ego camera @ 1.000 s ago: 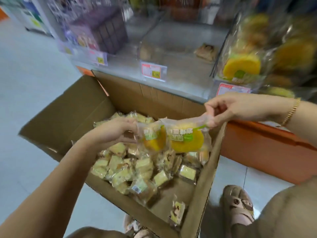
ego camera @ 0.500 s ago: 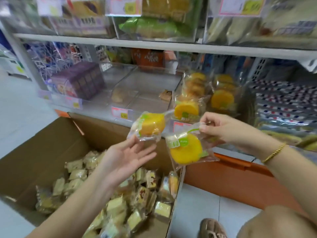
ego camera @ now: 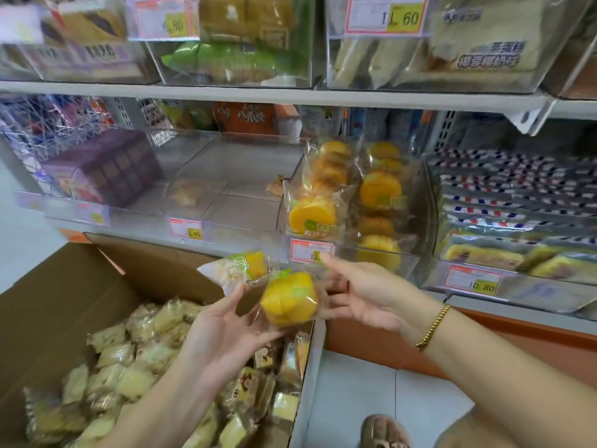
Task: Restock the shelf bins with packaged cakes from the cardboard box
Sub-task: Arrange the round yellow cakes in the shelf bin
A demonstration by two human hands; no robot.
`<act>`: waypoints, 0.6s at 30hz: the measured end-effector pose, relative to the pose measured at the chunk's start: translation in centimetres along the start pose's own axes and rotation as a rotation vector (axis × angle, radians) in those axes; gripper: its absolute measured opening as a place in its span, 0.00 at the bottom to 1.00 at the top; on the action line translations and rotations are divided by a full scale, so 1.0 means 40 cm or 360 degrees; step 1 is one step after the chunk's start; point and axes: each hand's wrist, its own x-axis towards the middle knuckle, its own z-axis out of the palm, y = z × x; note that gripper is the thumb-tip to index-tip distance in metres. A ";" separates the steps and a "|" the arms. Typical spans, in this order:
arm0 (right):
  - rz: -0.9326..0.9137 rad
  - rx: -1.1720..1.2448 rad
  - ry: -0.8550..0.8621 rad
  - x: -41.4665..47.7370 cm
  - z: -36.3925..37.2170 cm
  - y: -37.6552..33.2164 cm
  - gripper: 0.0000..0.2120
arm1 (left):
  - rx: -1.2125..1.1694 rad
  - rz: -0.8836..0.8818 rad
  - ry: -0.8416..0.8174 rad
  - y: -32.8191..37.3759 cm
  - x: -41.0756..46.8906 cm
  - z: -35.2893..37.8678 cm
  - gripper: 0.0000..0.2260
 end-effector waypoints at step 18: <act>-0.1010 0.0351 -0.0116 -0.009 0.087 0.005 0.20 | 0.0109 0.0611 -0.0320 -0.001 -0.028 0.120 0.18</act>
